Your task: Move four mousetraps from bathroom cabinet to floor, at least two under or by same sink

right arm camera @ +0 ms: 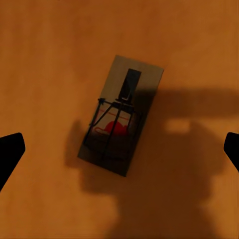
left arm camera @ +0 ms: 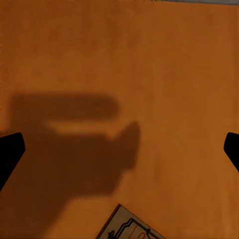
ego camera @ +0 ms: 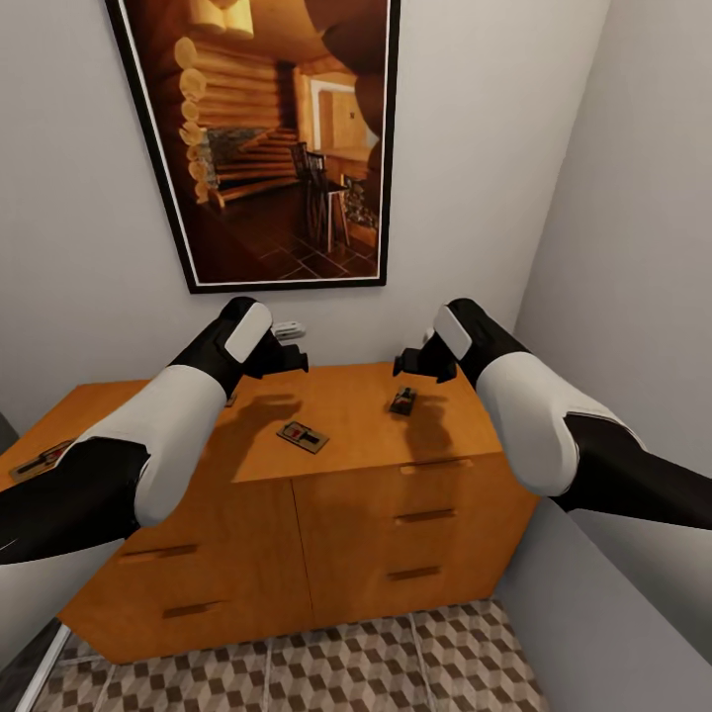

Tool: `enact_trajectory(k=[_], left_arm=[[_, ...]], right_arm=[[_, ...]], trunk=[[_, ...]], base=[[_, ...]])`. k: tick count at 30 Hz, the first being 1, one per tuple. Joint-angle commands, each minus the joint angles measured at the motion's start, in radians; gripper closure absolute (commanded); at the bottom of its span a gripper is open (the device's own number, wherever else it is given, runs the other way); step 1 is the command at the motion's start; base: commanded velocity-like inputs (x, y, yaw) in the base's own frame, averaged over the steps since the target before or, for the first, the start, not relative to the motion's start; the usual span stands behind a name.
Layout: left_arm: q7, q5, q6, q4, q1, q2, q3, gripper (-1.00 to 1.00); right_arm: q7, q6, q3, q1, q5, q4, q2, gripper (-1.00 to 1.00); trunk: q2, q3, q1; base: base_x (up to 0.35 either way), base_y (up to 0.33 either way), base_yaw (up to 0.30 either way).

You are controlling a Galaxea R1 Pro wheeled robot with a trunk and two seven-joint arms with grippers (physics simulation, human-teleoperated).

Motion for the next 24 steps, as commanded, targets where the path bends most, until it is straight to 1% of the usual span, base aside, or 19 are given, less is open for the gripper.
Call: enact_trajectory(k=[1, 7, 8, 9, 12, 14, 17, 20, 24], left_arm=[[0.0, 0.0, 0.0, 0.0, 0.0, 0.0, 0.0, -1.0], [0.0, 0.0, 0.0, 0.003, 0.0, 0.0, -0.001, -1.0], [-0.006, 0.006, -0.006, 0.009, 0.006, -0.005, 0.001, -1.0], [-0.007, 0.013, -0.012, 0.014, 0.012, -0.007, 0.001, -1.0], [-0.006, 0.027, -0.016, 0.012, 0.028, -0.008, 0.002, -1.0], [-0.005, 0.015, -0.014, 0.001, 0.04, -0.009, 0.001, -1.0], [-0.007, 0.0, -0.015, -0.016, 0.057, -0.009, 0.001, -1.0], [-0.011, -0.005, -0.016, -0.028, 0.074, -0.008, 0.001, -1.0], [-0.013, -0.008, -0.018, -0.03, 0.09, -0.008, 0.001, -1.0]], right_arm=[[0.0, -0.001, 0.0, 0.0, 0.0, 0.0, -0.001, -1.0], [-0.002, -0.004, 0.0, 0.0, 0.0, 0.0, -0.002, -1.0], [-0.008, -0.01, -0.006, 0.006, 0.006, 0.006, -0.008, -1.0], [-0.014, -0.016, -0.011, 0.012, 0.003, 0.012, -0.007, -1.0], [-0.031, -0.032, -0.011, 0.029, 0.002, 0.029, -0.004, -1.0], [-0.03, -0.044, -0.008, 0.039, -0.001, 0.04, 0.0, -1.0], [-0.013, -0.026, -0.006, 0.036, -0.001, 0.038, -0.001, -1.0], [0.001, -0.01, -0.004, 0.053, 0.002, 0.033, -0.001, -1.0], [0.003, -0.006, -0.003, 0.075, 0.004, 0.034, 0.002, -1.0]], trunk=[[0.0, 0.0, 0.0], [0.0, 0.0, 0.0], [0.0, 0.0, 0.0], [0.0, 0.0, 0.0], [0.0, 0.0, 0.0], [0.0, 0.0, 0.0], [0.0, 0.0, 0.0], [0.0, 0.0, 0.0], [0.0, 0.0, 0.0]], base=[[0.0, 0.0, 0.0], [0.0, 0.0, 0.0], [0.0, 0.0, 0.0], [0.0, 0.0, 0.0], [0.0, 0.0, 0.0], [0.0, 0.0, 0.0], [0.0, 0.0, 0.0], [0.0, 0.0, 0.0], [0.0, 0.0, 0.0]])
